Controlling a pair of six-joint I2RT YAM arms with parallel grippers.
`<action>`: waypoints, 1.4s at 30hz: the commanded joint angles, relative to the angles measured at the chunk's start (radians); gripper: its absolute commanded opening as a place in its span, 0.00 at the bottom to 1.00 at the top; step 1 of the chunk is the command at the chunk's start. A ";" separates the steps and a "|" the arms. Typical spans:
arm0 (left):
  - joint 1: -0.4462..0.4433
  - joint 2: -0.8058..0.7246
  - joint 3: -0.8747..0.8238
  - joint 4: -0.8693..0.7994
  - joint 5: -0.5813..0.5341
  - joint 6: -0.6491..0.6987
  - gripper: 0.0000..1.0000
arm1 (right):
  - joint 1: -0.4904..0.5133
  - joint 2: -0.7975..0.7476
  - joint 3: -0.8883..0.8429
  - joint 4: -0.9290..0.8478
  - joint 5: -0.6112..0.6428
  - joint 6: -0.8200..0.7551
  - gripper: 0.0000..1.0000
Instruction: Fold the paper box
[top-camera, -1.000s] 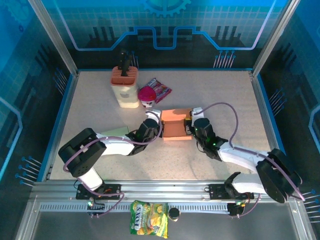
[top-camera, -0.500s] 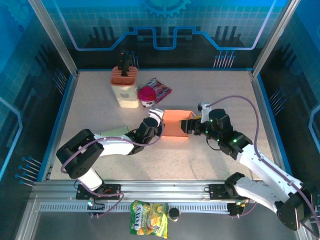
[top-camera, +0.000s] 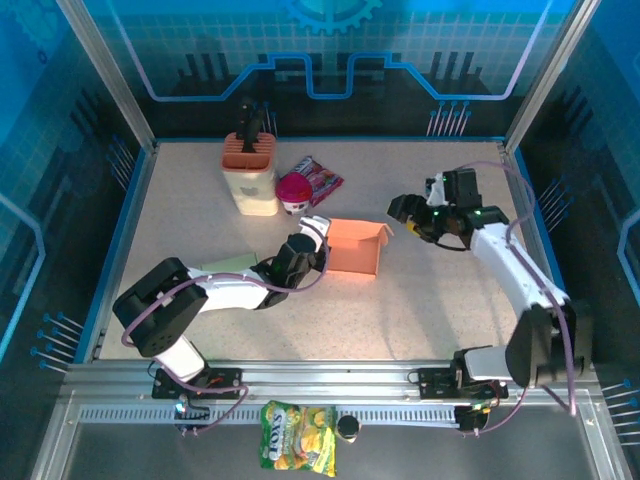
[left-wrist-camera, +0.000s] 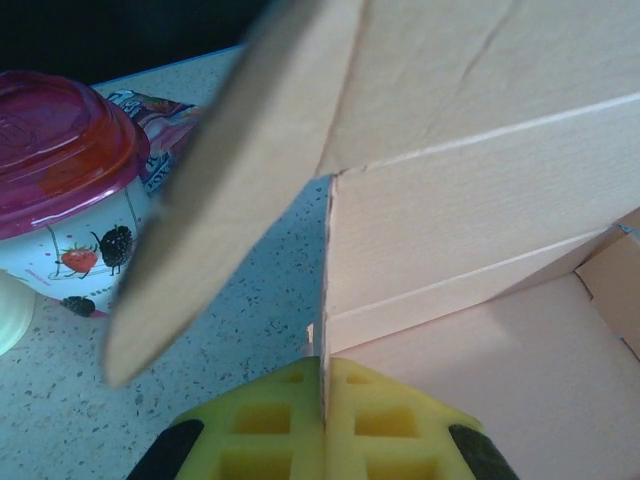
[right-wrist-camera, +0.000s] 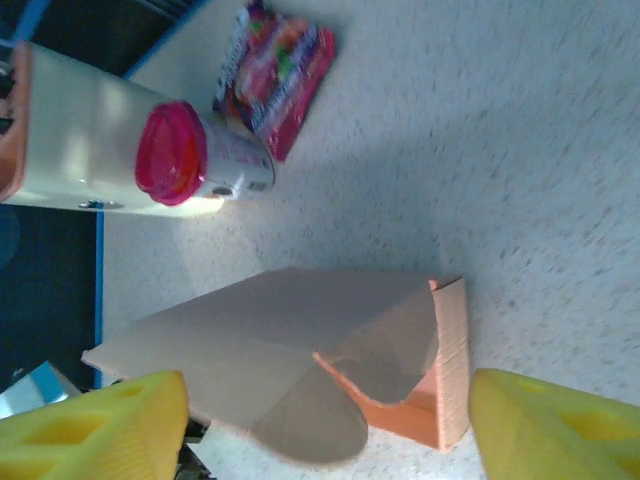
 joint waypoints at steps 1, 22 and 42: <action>0.007 0.009 0.006 0.059 0.004 0.015 0.00 | 0.003 0.063 0.033 -0.022 -0.137 0.055 0.66; 0.011 0.040 0.019 0.038 0.068 -0.121 0.02 | 0.026 0.145 -0.070 0.152 -0.279 0.138 0.49; 0.010 0.003 0.003 -0.054 0.196 -0.259 0.17 | 0.078 0.131 -0.090 0.089 -0.168 0.052 0.44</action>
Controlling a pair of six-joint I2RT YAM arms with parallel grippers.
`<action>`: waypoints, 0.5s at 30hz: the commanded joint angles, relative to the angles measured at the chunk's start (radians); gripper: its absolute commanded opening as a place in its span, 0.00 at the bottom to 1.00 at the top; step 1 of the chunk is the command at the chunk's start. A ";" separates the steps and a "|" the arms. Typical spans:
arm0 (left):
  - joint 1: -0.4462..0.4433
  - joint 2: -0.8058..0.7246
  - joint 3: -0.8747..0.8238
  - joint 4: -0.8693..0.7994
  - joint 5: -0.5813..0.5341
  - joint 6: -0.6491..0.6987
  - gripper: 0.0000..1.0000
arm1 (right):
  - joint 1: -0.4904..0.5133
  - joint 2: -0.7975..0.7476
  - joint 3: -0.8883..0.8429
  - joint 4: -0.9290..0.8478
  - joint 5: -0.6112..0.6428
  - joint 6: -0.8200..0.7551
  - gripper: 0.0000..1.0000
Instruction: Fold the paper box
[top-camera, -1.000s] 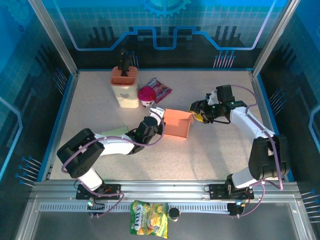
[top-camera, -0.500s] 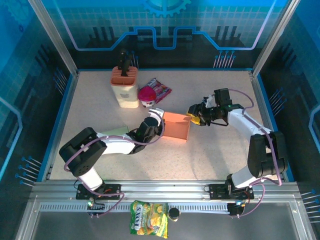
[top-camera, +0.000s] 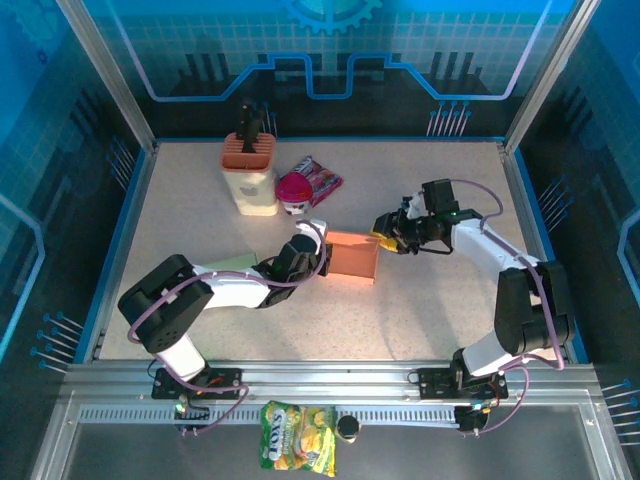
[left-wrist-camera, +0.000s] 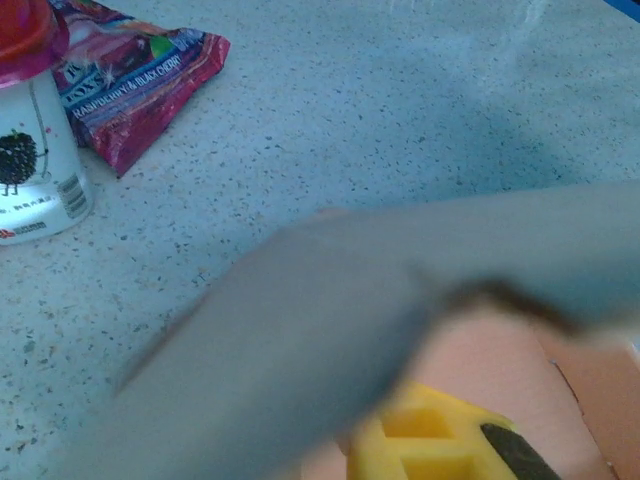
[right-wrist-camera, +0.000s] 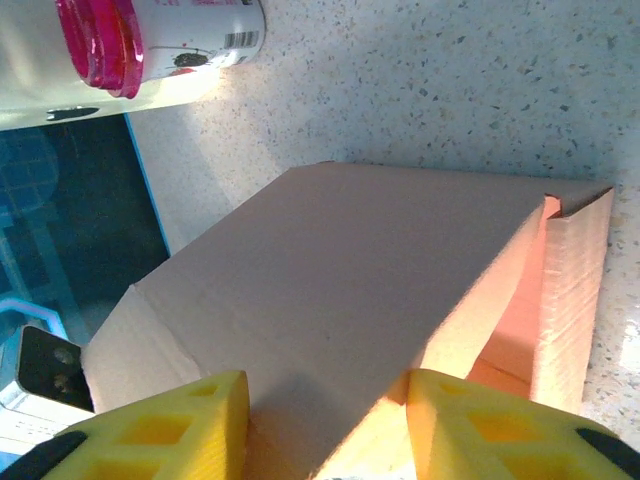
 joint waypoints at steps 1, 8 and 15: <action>-0.003 -0.031 -0.003 -0.007 0.060 -0.048 0.18 | 0.032 -0.016 -0.013 -0.040 0.029 -0.042 0.44; -0.002 -0.040 -0.028 -0.027 0.069 -0.108 0.20 | 0.067 -0.035 -0.027 -0.078 0.102 -0.079 0.44; -0.003 -0.063 -0.056 -0.057 0.074 -0.161 0.29 | 0.088 -0.051 -0.067 -0.071 0.141 -0.086 0.43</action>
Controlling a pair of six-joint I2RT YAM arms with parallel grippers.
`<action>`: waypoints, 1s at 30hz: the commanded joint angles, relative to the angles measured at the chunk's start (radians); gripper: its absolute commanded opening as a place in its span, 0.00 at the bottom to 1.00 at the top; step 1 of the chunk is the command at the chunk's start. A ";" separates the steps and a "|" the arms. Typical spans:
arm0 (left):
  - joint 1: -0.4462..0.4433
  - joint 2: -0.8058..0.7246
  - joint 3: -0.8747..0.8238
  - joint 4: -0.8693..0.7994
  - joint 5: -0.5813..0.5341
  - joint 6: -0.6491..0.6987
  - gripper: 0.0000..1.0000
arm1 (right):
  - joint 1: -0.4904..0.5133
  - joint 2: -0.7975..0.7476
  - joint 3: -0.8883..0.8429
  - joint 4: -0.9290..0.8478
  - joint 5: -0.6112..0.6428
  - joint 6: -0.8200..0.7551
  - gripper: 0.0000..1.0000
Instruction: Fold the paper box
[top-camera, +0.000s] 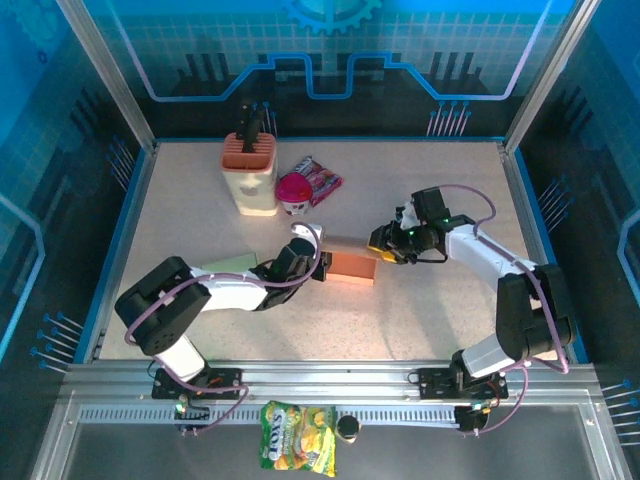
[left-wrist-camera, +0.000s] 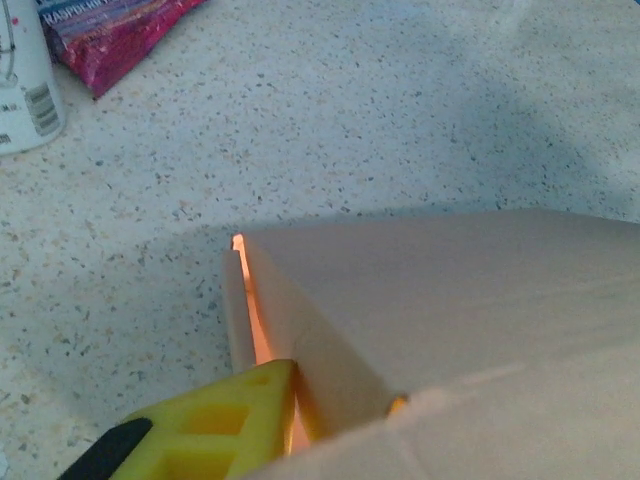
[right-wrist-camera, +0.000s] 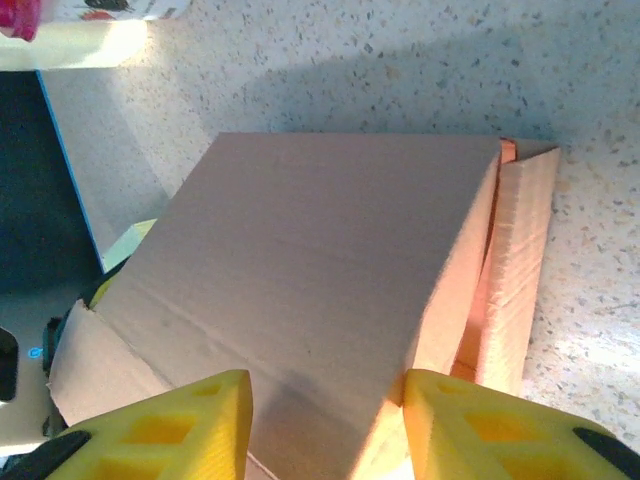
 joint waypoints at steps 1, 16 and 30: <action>-0.002 -0.044 -0.027 -0.013 0.028 -0.055 0.32 | 0.020 -0.024 -0.022 -0.021 0.027 -0.023 0.43; -0.023 -0.167 -0.090 -0.106 0.059 -0.161 0.54 | 0.037 -0.012 -0.036 -0.016 0.054 -0.022 0.41; -0.076 -0.544 -0.093 -0.578 0.083 -0.437 0.63 | 0.038 -0.014 -0.010 -0.084 0.104 -0.071 0.43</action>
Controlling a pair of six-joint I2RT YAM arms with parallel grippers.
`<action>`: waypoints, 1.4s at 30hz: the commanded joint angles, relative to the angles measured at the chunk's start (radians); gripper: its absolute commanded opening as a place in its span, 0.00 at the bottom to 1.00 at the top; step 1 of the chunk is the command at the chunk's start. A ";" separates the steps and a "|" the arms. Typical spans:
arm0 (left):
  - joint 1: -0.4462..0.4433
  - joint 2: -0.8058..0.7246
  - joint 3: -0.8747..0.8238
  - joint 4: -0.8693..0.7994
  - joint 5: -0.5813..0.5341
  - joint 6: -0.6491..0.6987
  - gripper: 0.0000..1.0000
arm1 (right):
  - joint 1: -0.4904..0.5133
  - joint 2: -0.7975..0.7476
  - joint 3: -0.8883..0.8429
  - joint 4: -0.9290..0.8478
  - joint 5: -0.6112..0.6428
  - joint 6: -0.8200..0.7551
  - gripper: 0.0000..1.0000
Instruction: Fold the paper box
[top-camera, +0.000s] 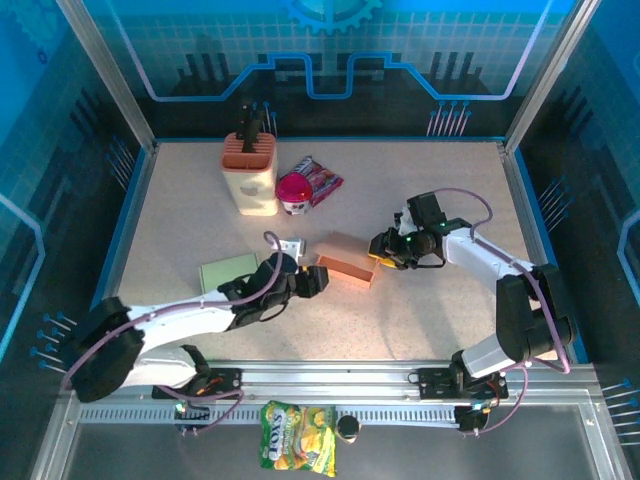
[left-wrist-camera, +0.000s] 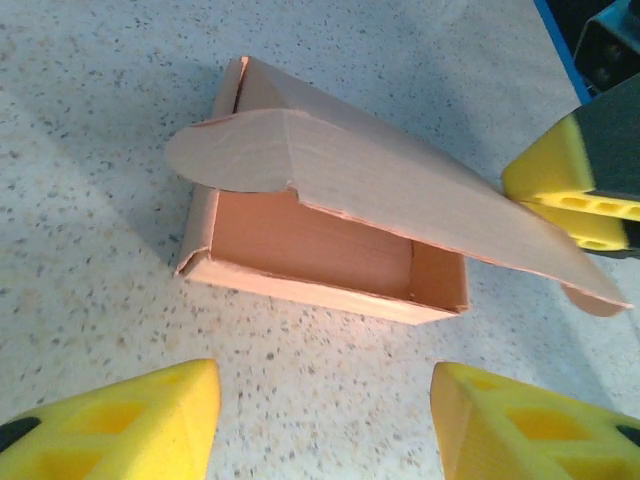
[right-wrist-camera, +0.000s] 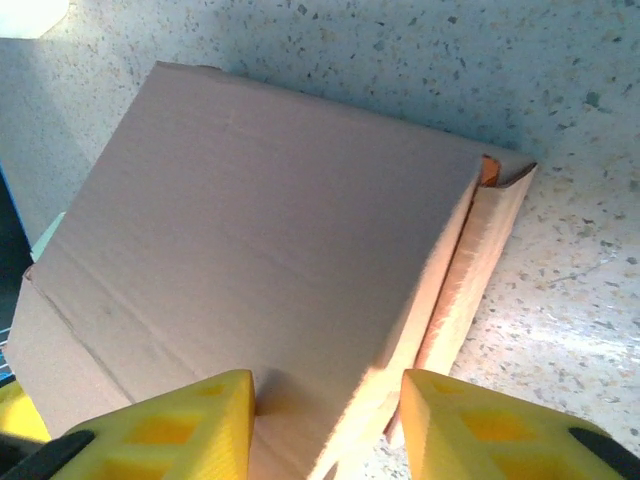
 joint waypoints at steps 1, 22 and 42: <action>-0.002 -0.097 0.050 -0.253 -0.017 -0.079 0.66 | 0.013 -0.010 0.014 -0.064 0.034 -0.042 0.44; 0.285 0.272 0.455 -0.359 0.240 0.159 0.73 | 0.053 0.109 0.018 -0.091 0.128 -0.137 0.63; 0.297 0.677 0.613 -0.279 0.354 0.316 0.57 | 0.054 0.192 0.109 -0.132 0.132 -0.318 0.50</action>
